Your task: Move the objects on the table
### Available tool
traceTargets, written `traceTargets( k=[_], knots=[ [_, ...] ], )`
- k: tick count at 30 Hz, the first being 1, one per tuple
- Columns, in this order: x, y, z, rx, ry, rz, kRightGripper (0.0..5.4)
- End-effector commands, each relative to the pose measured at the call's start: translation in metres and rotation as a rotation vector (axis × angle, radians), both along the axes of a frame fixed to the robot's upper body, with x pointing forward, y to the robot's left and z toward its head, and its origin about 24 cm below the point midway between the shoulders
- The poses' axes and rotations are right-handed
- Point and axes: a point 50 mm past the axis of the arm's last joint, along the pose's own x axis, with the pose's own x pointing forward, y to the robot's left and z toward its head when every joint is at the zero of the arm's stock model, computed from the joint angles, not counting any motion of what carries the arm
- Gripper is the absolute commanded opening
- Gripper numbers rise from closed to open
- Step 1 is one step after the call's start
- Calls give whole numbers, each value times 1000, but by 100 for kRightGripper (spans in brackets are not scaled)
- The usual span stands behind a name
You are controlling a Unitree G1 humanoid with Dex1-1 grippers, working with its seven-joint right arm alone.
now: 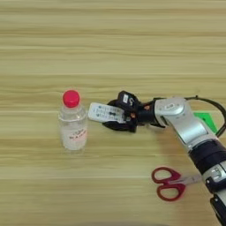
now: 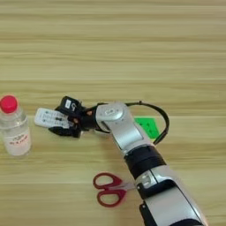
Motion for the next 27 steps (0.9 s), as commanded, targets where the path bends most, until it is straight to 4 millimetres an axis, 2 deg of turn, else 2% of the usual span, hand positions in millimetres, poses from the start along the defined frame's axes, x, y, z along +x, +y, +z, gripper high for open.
traceTargets(
  k=[1,5,14,22,27],
  knots=[
    [14,-1,27,18,-105,2,407],
    [10,-3,33,37,-135,43,450],
    [15,-18,60,115,-217,28,538],
    [20,-41,86,193,-308,-17,538],
    [20,-65,89,139,-293,-48,538]
  ],
)
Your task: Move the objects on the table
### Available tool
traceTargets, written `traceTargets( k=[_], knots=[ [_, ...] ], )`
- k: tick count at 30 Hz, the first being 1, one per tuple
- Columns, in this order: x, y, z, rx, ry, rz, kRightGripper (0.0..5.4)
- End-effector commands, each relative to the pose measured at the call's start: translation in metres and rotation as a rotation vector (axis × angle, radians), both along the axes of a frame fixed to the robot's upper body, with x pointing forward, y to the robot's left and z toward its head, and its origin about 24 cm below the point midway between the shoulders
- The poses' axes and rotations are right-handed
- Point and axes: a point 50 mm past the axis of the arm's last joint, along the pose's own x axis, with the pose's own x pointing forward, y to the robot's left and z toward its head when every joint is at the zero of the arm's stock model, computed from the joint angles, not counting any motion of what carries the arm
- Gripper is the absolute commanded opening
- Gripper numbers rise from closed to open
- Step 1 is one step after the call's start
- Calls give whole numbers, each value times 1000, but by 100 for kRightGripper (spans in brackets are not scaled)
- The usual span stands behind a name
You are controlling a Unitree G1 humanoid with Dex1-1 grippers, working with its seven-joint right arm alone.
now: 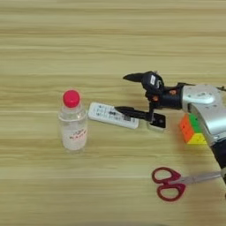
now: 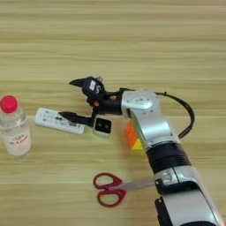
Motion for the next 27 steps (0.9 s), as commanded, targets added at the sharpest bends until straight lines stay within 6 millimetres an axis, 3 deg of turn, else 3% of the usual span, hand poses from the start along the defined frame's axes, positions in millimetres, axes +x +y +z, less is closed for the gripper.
traceTargets(
  k=[1,16,27],
  knots=[
    [12,-22,39,-38,-131,-40,538],
    [-5,-59,24,-176,-22,-70,538],
    [-11,-69,12,-307,2,-68,538]
  ],
)
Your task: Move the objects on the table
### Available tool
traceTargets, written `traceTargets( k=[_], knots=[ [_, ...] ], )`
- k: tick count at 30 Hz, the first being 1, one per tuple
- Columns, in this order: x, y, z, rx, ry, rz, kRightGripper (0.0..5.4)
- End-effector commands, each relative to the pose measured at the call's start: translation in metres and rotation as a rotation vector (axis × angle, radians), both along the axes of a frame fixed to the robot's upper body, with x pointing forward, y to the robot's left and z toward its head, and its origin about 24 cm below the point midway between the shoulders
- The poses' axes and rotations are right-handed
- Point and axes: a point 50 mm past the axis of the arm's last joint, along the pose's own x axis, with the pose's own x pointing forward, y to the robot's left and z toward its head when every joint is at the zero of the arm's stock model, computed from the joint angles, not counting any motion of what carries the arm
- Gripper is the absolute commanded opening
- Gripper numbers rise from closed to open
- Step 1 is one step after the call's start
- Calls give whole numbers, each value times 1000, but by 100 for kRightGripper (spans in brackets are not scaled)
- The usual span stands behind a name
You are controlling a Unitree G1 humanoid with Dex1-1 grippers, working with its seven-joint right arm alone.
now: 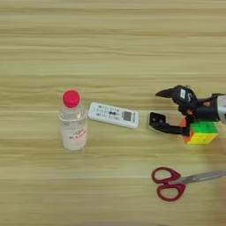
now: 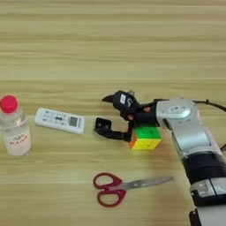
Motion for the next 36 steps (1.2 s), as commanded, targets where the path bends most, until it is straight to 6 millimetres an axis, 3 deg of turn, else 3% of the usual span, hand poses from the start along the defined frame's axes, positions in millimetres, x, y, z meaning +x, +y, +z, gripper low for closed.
traceTargets(
  k=[1,4,17,31,36],
  knots=[
    [10,-8,27,-71,-129,-3,538],
    [10,-6,24,-84,-121,7,538],
    [8,12,4,-132,-76,80,406],
    [9,12,3,-129,-79,76,260],
    [9,11,4,-131,-81,74,256]
  ],
)
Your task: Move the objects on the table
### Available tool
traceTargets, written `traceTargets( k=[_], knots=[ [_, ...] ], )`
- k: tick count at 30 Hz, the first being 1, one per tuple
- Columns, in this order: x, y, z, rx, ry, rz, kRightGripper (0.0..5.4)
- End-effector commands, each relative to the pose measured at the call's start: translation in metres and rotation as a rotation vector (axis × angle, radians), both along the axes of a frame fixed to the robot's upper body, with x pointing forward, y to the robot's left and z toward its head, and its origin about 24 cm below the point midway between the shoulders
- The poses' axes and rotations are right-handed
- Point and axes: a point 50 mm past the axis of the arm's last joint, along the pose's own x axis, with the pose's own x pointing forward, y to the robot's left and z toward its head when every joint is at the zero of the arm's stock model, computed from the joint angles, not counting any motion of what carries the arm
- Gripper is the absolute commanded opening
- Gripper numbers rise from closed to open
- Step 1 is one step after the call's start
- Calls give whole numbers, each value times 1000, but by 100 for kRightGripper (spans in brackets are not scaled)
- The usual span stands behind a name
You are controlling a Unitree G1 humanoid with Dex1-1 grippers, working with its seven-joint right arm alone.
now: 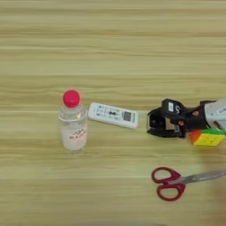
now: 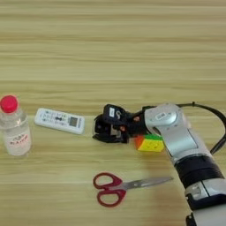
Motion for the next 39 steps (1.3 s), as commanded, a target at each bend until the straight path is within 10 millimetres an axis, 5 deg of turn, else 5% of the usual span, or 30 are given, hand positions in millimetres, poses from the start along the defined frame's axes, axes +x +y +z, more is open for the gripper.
traceTargets(
  k=[1,16,20,29,34,39],
  knots=[
    [14,-4,23,-24,-111,-19,256],
    [51,4,70,256,-338,-234,255],
    [69,23,55,281,-301,-362,255],
    [76,39,15,192,-183,-429,251],
    [74,41,10,176,-166,-406,251],
    [74,42,15,201,-165,-379,327]
  ],
)
